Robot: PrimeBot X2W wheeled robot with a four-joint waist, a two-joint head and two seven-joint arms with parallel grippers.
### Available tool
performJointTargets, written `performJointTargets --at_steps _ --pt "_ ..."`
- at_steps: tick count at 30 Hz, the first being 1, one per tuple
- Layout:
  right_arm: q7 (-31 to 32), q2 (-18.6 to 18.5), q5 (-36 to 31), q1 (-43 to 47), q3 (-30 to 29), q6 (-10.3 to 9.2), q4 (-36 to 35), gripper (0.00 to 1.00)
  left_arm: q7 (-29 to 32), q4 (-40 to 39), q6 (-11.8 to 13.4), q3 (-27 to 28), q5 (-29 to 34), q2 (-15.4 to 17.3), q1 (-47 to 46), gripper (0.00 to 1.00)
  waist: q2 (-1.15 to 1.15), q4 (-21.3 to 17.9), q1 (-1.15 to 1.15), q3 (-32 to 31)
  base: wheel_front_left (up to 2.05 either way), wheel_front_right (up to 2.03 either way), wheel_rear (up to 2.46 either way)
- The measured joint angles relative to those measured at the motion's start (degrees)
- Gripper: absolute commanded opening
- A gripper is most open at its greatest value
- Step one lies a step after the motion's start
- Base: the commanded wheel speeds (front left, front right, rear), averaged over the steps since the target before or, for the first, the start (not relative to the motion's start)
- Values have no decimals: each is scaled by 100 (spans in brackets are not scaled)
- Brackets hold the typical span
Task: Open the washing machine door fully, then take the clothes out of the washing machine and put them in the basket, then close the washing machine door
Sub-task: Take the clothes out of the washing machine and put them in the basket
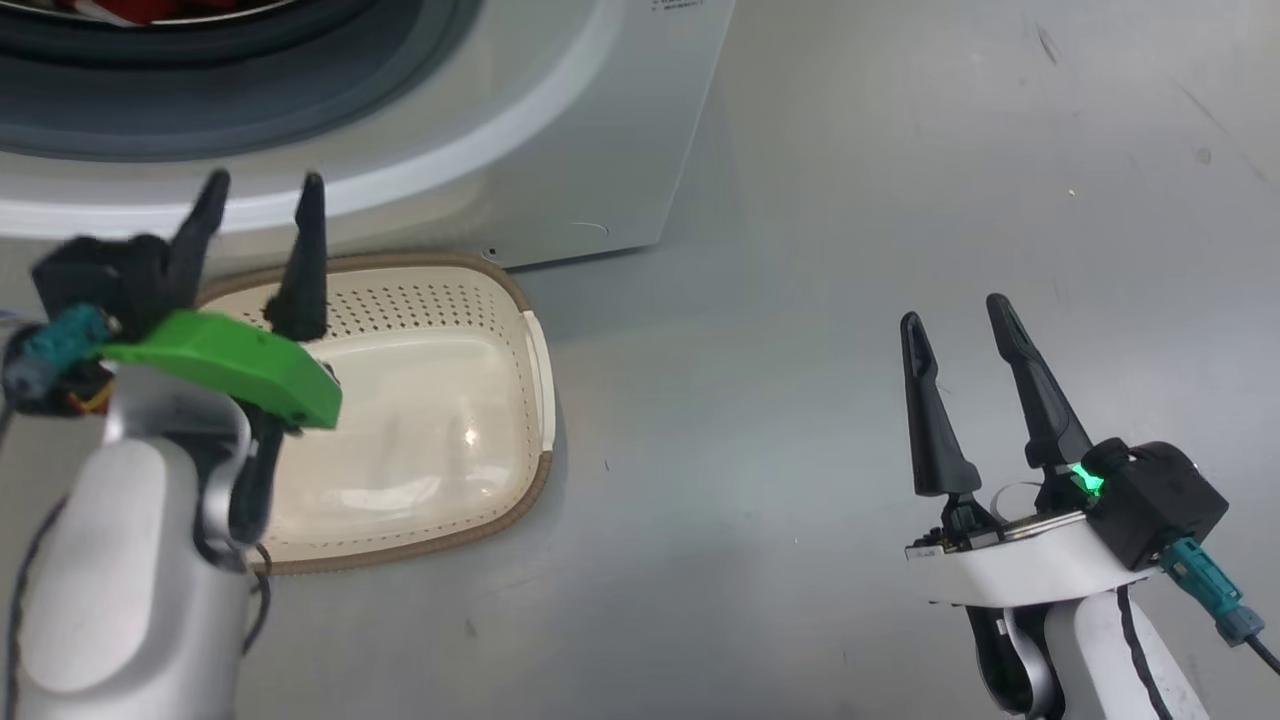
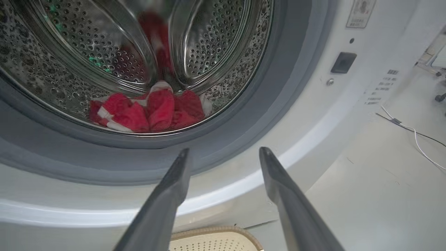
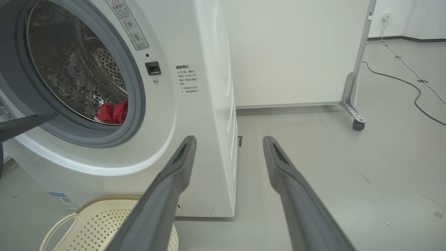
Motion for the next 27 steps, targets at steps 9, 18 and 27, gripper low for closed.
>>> performJointTargets --at_steps 9,18,27 --pt "0 -7 348 -423 179 -103 -133 100 1174 -32 0 257 -126 571 -1345 100 0 -313 0 621 0 0 0" --pt "0 -11 758 -865 531 -110 -144 100 2218 165 2 519 -135 1202 -2501 100 0 -687 0 1174 0 0 0" --pt "0 -11 1027 -1133 832 -163 -131 100 2981 512 10 753 -166 1748 -3268 100 0 -1166 1 1545 0 0 0"
